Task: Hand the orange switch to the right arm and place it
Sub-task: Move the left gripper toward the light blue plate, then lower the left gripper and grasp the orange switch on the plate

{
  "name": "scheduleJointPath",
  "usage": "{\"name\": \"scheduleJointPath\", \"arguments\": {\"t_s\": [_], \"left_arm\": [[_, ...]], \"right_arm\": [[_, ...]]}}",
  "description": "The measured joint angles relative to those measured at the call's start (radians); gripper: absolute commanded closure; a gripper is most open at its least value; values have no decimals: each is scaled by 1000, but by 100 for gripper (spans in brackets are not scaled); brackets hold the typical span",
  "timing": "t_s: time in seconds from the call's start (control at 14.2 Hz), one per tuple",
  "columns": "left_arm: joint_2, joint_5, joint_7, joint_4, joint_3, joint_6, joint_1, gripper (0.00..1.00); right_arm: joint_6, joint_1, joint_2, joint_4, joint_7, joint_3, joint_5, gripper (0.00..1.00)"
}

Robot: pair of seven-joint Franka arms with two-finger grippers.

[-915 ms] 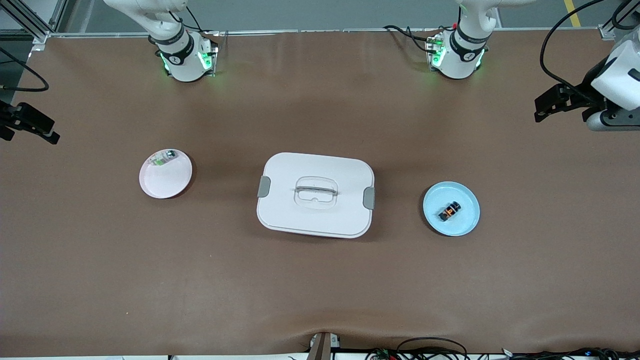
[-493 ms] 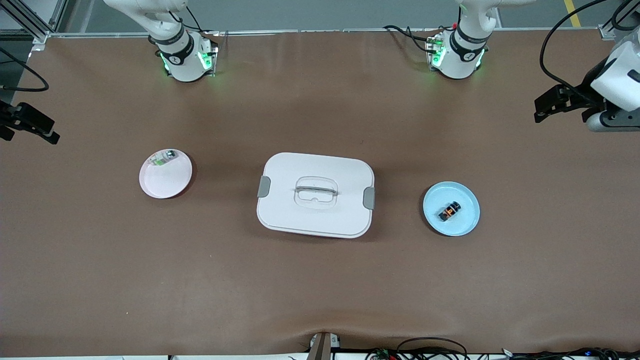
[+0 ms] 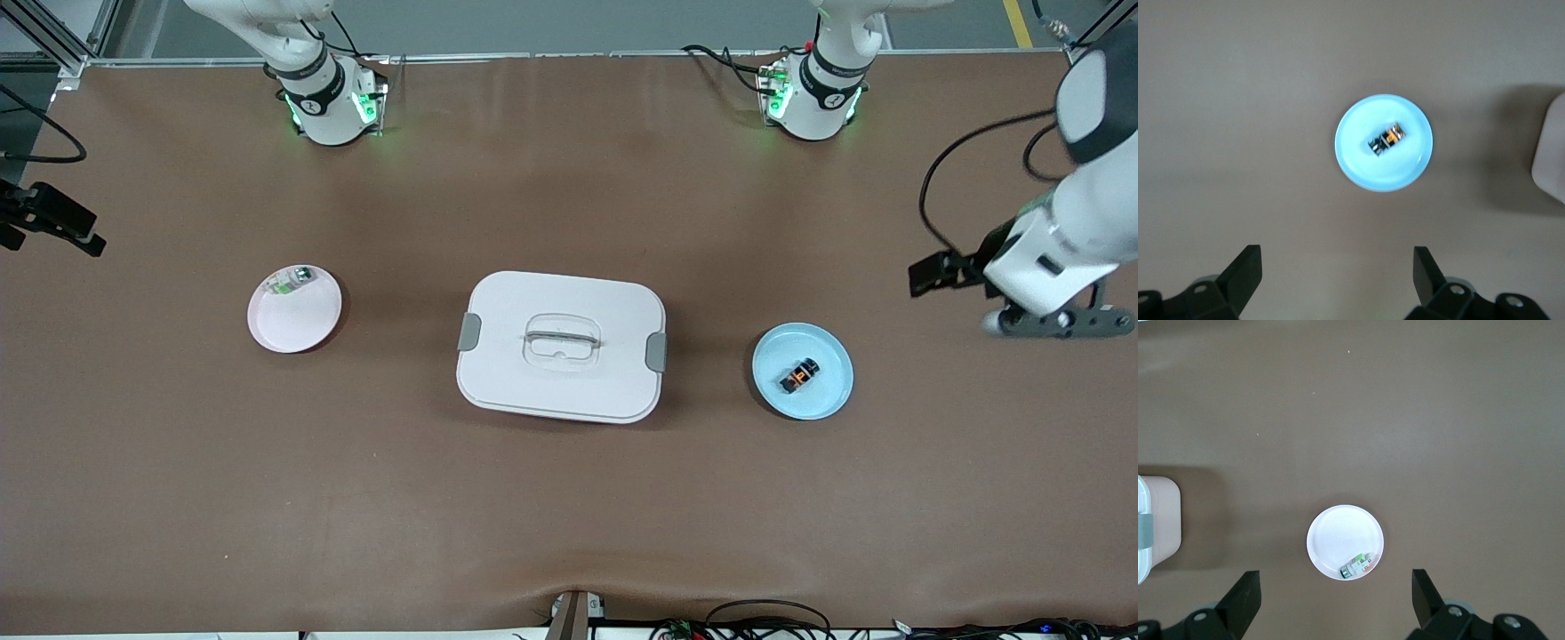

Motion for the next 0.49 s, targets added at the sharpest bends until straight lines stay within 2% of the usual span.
{"name": "scheduleJointPath", "arguments": {"t_s": [0.28, 0.49], "left_arm": [[68, 0, -146, -120, -1, 233, -3, 0], [114, 0, -263, -185, -2, 347, -17, 0]], "right_arm": [[0, 0, 0, 0, 0, 0, 0, 0], [0, 0, 0, 1, 0, 0, 0, 0]]}}
